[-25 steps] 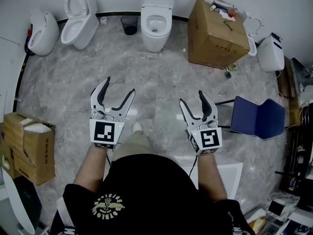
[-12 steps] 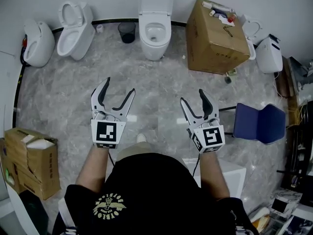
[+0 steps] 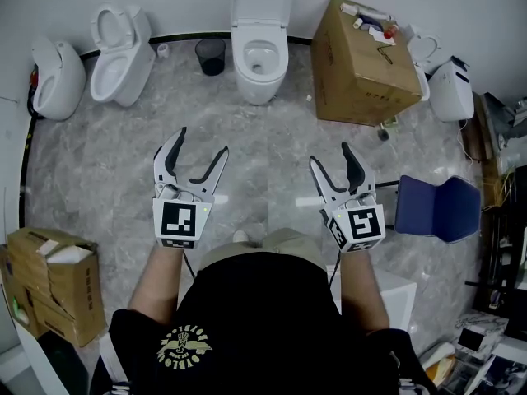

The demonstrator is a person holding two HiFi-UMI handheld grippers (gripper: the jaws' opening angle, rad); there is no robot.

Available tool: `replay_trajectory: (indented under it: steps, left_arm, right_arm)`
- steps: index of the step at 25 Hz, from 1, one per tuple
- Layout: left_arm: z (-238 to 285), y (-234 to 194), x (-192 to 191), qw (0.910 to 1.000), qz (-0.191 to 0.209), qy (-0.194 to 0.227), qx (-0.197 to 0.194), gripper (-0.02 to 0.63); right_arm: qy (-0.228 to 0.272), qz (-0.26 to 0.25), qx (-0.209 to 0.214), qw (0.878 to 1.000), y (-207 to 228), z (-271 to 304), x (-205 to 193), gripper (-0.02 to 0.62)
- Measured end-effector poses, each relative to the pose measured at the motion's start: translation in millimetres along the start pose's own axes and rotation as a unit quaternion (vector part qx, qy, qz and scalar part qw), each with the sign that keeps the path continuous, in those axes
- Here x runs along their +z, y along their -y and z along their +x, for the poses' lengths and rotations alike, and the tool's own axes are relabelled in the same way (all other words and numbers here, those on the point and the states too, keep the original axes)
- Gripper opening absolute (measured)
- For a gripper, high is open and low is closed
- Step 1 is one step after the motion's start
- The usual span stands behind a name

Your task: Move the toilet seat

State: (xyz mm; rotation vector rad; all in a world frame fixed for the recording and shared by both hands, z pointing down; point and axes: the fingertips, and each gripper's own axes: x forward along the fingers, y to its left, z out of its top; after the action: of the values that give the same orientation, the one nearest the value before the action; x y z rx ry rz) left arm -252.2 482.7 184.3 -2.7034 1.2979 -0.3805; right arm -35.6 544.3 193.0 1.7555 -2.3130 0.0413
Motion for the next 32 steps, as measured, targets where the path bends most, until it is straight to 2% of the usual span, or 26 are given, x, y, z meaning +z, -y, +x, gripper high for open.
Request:
replay_trajectory:
  steps: [9,14,21,32]
  left_arm:
    - [37.0,-8.0,4.3,0.9998,0.001,0.004,0.019,0.324]
    - [62.6,-6.7,8.1,0.9999,0.001,0.012,0.006,0.324]
    - [118.6,-11.6,9.1,1.0000,-0.002,-0.001,0.008,0.324]
    - [211.9,-18.5,24.9,0.9998,-0.004,-0.008,0.020,0.324]
  right_arm:
    - [-0.006,0.003,0.006,1.000,33.8,23.4,-11.5,0.284]
    - [-0.008,0.008,0.019,1.000,46.1,49.4,-14.4,0.284]
    - [-0.016,0.009,0.034,0.999,76.1,90.1,-17.6,0.284]
    - [-0.012,0.001,0.048,0.999,152.6,152.9,-8.5,0.284]
